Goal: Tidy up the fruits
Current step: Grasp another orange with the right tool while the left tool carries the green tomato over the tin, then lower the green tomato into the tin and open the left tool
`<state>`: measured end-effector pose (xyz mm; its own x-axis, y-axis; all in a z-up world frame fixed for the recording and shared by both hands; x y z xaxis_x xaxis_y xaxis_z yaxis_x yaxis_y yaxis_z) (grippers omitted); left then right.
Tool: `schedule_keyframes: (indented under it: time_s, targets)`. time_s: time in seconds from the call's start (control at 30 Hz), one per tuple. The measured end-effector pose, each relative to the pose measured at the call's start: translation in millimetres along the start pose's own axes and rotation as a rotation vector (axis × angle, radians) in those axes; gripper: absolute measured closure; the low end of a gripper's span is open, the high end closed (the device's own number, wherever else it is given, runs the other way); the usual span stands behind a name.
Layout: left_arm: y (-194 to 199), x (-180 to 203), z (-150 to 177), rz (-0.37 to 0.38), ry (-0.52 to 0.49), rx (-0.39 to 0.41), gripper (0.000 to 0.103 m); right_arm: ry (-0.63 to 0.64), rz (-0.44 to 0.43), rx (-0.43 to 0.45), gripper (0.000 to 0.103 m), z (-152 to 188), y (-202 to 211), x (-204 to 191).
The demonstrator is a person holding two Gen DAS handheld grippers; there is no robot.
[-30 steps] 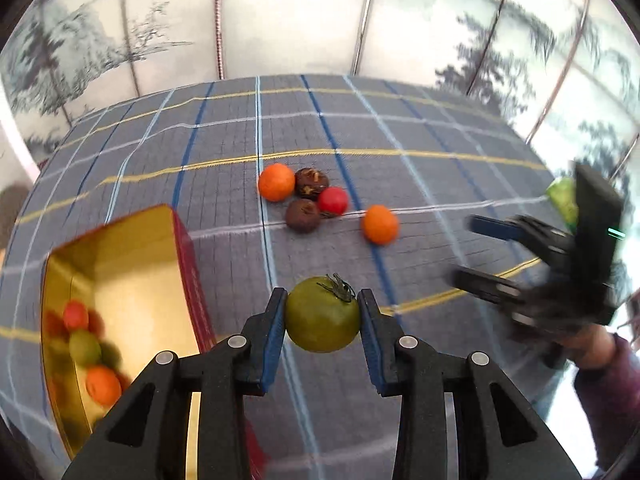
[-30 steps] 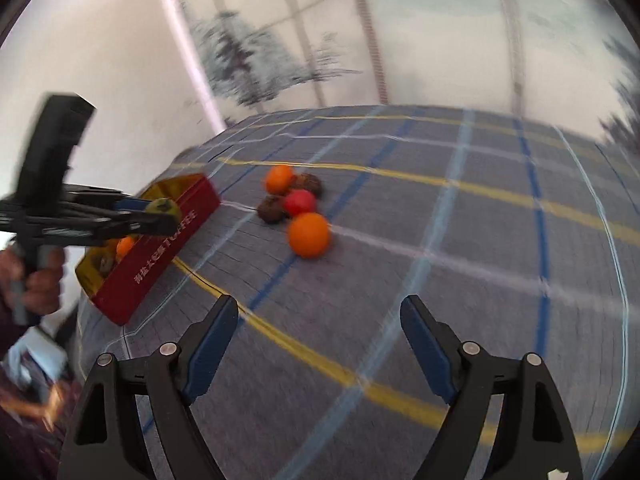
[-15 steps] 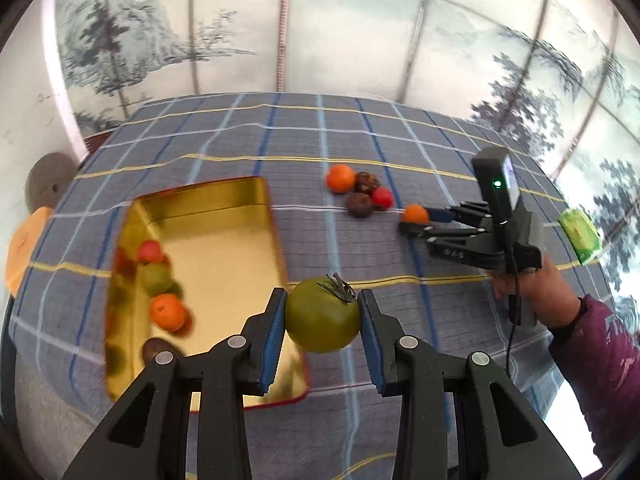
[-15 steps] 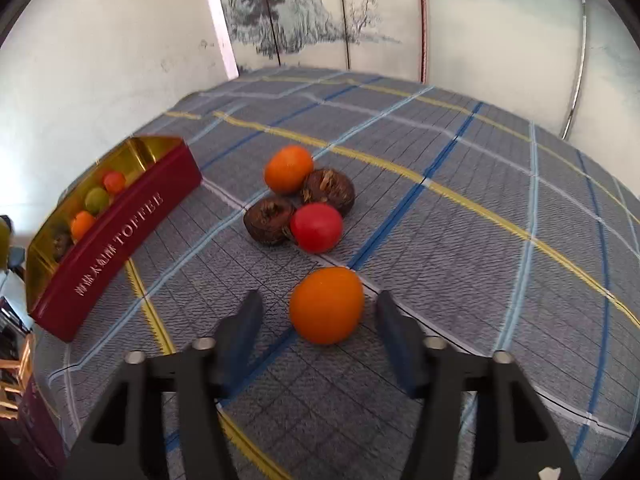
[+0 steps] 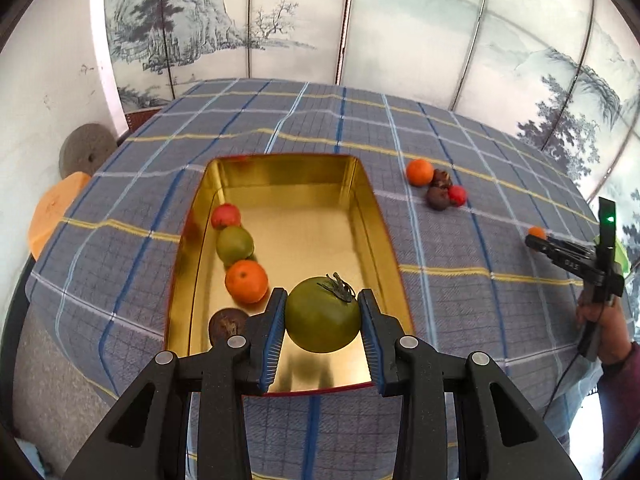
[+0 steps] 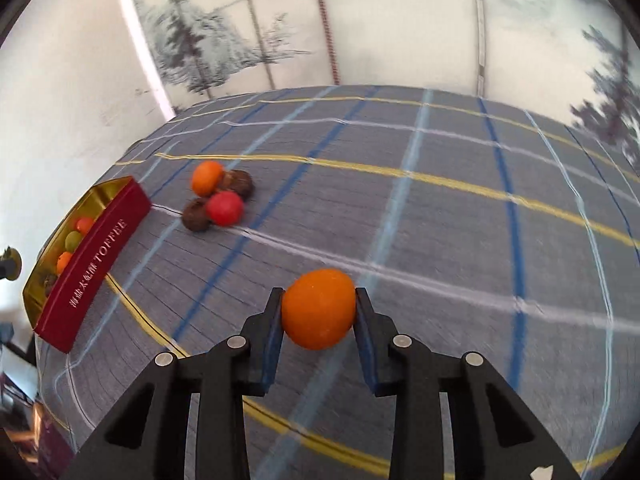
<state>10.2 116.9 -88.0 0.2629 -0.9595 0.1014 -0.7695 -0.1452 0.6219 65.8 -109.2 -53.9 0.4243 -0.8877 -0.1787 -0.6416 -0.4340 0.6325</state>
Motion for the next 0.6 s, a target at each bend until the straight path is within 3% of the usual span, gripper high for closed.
schedule_keyframes:
  time_s: [0.6]
  targets:
    - [-26,-1,22,0.014,-0.008,-0.032,0.066,-0.021,0.027,-0.02,0.072,10,-1,11]
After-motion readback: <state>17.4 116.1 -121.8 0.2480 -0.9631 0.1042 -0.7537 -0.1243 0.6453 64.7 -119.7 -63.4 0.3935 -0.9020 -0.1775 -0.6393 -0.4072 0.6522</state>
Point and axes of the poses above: each gripper's, at about its wrist camera, not at the fingertips, and y roughly against the way its jaws point, x to its right, z to its underside, the point moved 10 cm from there along -y, roughly the way its jaws point, and after that the axes turned 13 degrees about x, right-handed, at the moved point
